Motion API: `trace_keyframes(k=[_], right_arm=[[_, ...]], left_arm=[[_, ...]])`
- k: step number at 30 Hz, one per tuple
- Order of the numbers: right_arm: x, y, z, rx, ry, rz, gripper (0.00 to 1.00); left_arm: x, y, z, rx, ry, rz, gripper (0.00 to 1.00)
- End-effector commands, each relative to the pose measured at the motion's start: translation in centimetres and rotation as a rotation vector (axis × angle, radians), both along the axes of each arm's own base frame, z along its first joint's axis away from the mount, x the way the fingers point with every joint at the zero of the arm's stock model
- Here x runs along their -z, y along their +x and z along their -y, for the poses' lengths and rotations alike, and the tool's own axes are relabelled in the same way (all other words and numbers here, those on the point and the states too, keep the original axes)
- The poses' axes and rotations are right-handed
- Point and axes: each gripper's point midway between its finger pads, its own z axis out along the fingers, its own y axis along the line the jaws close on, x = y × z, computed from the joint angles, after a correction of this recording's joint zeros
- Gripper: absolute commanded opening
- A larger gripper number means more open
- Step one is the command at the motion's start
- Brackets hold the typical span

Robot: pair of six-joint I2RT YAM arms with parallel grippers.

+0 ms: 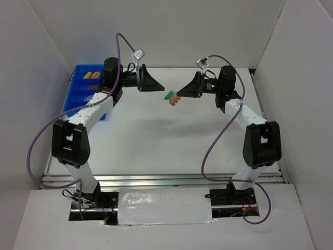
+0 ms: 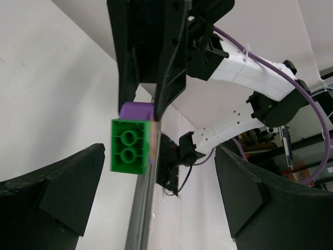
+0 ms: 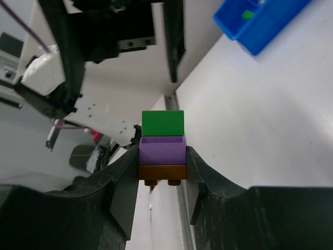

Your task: Sort the legos into containers by color

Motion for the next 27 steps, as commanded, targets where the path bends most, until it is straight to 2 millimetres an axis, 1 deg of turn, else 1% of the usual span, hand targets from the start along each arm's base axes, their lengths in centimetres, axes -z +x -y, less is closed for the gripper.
trace_keyframes(k=[1,2,3,4,5,6,7,8,10,13,14,15,16,18,19,20,21,23,24,25,26,27], right_arm=[[-3.6,-2.0,-0.8,-0.127,0.063,0.102,0.00],[-4.4,-2.3,-1.1,-0.141,0.079,0.109,0.00],[-4.4,-2.3,-1.2,-0.150,0.083,0.146,0.00],[-4.5,-2.4,-1.4,-0.158,0.093,0.109,0.00],[-4.8,-2.4,-1.5,-0.162,0.103,0.138,0.00],[-4.8,-2.5,-1.8,-0.171,0.111,0.120,0.00],[-4.9,-2.4,-1.9,-0.171,0.115,0.121,0.00],[-5.1,-2.3,-1.9,-0.169,0.121,0.135,0.00],[-5.1,-2.1,-2.1,-0.162,0.125,0.131,0.00],[-5.3,-2.0,-2.2,-0.165,0.125,0.134,0.00],[-5.3,-2.0,-2.2,-0.167,0.123,0.134,0.00],[-5.2,-2.0,-2.2,-0.163,0.121,0.139,0.00],[-5.2,-2.0,-2.2,-0.157,0.122,0.137,0.00],[-5.0,-1.9,-2.2,-0.150,0.116,0.133,0.00],[-5.1,-1.9,-2.3,-0.151,0.114,0.137,0.00],[-5.0,-1.9,-2.4,-0.153,0.110,0.143,0.00],[-5.2,-2.0,-2.4,-0.159,0.107,0.152,0.00],[-5.0,-2.1,-2.6,-0.167,0.098,0.137,0.00],[-5.1,-2.1,-2.7,-0.165,0.093,0.163,0.00],[-4.8,-2.1,-2.8,-0.164,0.084,0.136,0.00],[-4.7,-2.1,-2.9,-0.164,0.077,0.137,0.00],[-4.6,-2.1,-2.9,-0.159,0.067,0.174,0.00]], left_arm=[[-2.7,-2.6,0.1,0.061,-0.011,0.070,0.99],[-2.6,-2.4,0.3,0.058,0.006,0.119,1.00],[-2.3,-2.4,0.4,0.059,0.018,0.116,0.99],[-2.0,-2.6,0.5,0.063,0.033,0.088,0.99],[-2.0,-2.8,0.7,0.069,0.035,0.099,0.97],[-2.0,-3.0,0.8,0.080,0.032,0.093,0.97],[-2.4,-3.2,1.0,0.093,0.017,0.120,0.96],[-2.4,-3.4,1.2,0.106,0.008,0.090,0.94],[-2.5,-4.0,1.7,0.144,0.002,0.091,0.90],[-2.2,-4.1,2.1,0.158,0.003,0.079,0.77],[-2.3,-4.3,2.2,0.166,0.000,0.082,0.72],[-2.4,-4.4,2.2,0.170,-0.003,0.089,0.71],[-2.4,-4.4,2.3,0.174,-0.004,0.083,0.63],[-2.3,-4.3,2.3,0.177,-0.004,0.082,0.56],[-2.2,-4.3,2.3,0.178,-0.003,0.079,0.51],[-2.1,-4.2,2.4,0.174,-0.002,0.079,0.37],[-2.1,-4.1,2.4,0.169,0.001,0.069,0.32],[-2.1,-3.8,2.5,0.162,0.003,0.066,0.19],[-2.2,-3.7,2.5,0.162,0.003,0.064,0.14],[-2.2,-3.5,2.6,0.159,0.003,0.065,0.03],[-2.3,-3.2,2.6,0.152,0.004,0.064,0.00],[-2.1,-3.0,2.6,0.145,0.010,0.048,0.00]])
